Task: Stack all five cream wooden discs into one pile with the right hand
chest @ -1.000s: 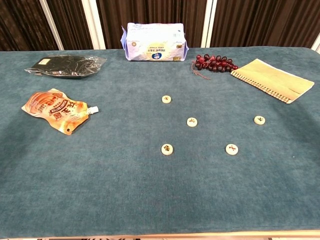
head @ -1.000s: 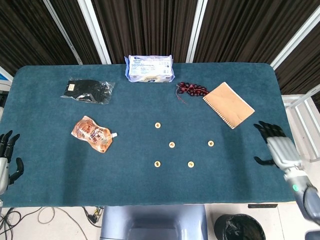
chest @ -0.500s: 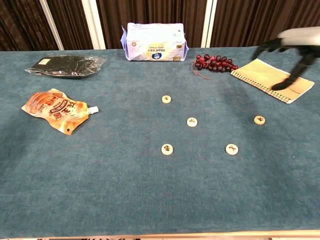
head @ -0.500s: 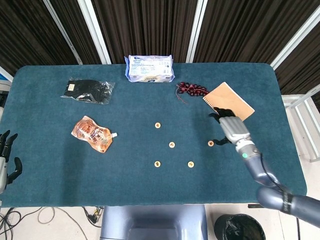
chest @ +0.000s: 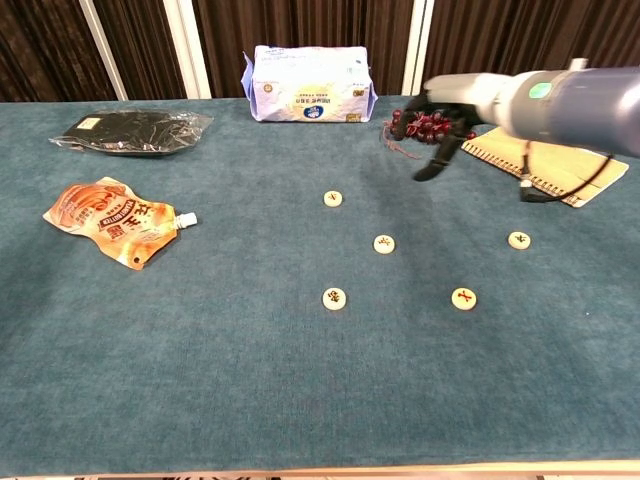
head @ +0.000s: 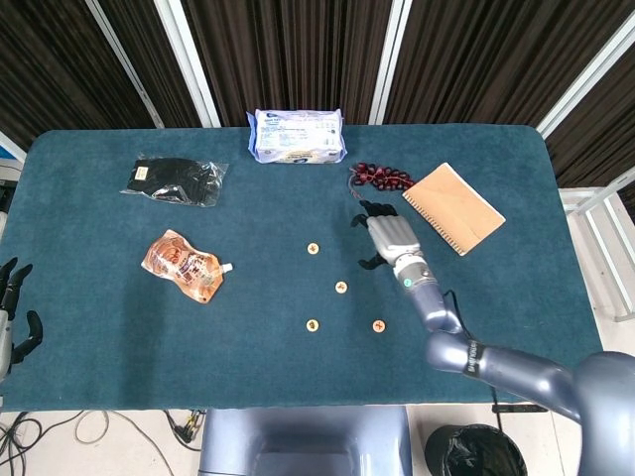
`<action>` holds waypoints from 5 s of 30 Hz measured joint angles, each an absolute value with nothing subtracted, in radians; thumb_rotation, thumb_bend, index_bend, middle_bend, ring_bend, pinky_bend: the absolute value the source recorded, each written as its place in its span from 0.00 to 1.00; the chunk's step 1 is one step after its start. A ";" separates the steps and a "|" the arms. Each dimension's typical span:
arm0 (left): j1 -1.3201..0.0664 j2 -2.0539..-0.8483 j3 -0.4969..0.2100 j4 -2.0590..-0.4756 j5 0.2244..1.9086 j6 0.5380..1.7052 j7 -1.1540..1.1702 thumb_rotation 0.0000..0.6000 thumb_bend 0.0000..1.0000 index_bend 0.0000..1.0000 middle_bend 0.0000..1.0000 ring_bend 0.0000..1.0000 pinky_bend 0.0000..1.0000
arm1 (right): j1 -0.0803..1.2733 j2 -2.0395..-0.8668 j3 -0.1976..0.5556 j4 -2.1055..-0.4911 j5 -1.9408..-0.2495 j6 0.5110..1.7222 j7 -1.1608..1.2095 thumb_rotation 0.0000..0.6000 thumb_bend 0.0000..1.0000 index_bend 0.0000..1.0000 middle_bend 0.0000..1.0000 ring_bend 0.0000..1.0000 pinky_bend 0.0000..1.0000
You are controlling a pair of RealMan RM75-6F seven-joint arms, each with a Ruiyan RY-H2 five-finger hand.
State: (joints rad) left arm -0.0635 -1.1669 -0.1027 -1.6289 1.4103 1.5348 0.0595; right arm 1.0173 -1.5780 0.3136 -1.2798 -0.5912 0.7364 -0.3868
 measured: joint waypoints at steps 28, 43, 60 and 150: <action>-0.066 -1.171 -0.108 -1.636 1.400 1.529 0.053 1.00 0.62 0.12 0.00 0.00 0.00 | 1.235 -1.936 0.342 -0.833 -0.472 0.665 -0.470 1.00 0.36 0.42 0.00 0.00 0.00; -0.065 -1.173 -0.109 -1.638 1.400 1.532 0.056 1.00 0.62 0.12 0.00 0.00 0.00 | 1.247 -2.015 0.377 -0.694 -0.526 0.610 -0.421 1.00 0.41 0.43 0.00 0.00 0.00; -0.065 -1.172 -0.110 -1.638 1.398 1.530 0.053 1.00 0.62 0.12 0.00 0.00 0.00 | 1.272 -2.075 0.402 -0.576 -0.557 0.559 -0.438 1.00 0.41 0.44 0.00 0.00 0.00; -0.060 -1.174 -0.120 -1.646 1.379 1.537 0.060 1.00 0.62 0.13 0.00 0.00 0.00 | 0.944 -1.659 0.198 -1.347 -0.752 0.748 -0.354 1.00 0.47 0.55 0.00 0.00 0.00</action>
State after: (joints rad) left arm -0.0595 -1.1738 -0.1202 -1.6465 1.3786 1.5370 0.0605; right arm 0.9440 -1.6587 0.1979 -1.3472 -0.7516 0.7483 -0.3539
